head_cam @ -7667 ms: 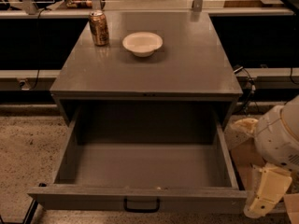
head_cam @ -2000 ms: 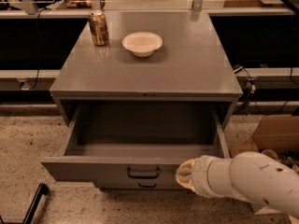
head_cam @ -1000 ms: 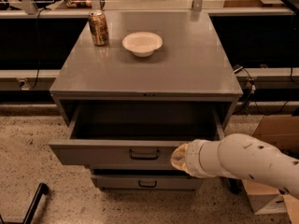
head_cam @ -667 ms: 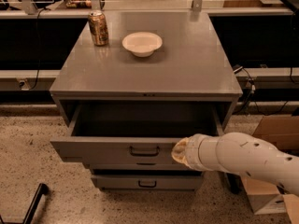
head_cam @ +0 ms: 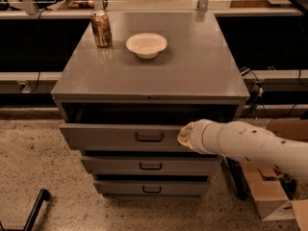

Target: Close top drawer

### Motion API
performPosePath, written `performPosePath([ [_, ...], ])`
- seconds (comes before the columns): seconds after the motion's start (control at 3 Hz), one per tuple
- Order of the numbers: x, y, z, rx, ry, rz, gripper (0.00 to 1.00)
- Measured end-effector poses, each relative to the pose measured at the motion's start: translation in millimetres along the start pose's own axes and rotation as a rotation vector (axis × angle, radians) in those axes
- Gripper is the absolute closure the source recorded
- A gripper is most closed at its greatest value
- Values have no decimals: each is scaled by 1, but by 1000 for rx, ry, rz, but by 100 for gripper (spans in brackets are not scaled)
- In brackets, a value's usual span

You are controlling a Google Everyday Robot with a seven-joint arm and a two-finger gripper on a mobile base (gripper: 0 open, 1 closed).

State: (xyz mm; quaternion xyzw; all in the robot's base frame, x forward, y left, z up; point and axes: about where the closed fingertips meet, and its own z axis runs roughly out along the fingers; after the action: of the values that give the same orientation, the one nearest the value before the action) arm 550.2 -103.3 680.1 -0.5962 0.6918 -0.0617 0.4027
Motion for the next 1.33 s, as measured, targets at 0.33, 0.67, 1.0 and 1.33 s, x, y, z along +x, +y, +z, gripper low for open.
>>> performPosePath([
  [0.33,-1,-5,3,7,-2,-3,100],
  [0.67,-9,-16,12,21,-19,-12,100],
  [1.0,-15,-16,18,8,-44,-18,100],
  [1.33,-21,-6,11,-9,-76,-17,100],
])
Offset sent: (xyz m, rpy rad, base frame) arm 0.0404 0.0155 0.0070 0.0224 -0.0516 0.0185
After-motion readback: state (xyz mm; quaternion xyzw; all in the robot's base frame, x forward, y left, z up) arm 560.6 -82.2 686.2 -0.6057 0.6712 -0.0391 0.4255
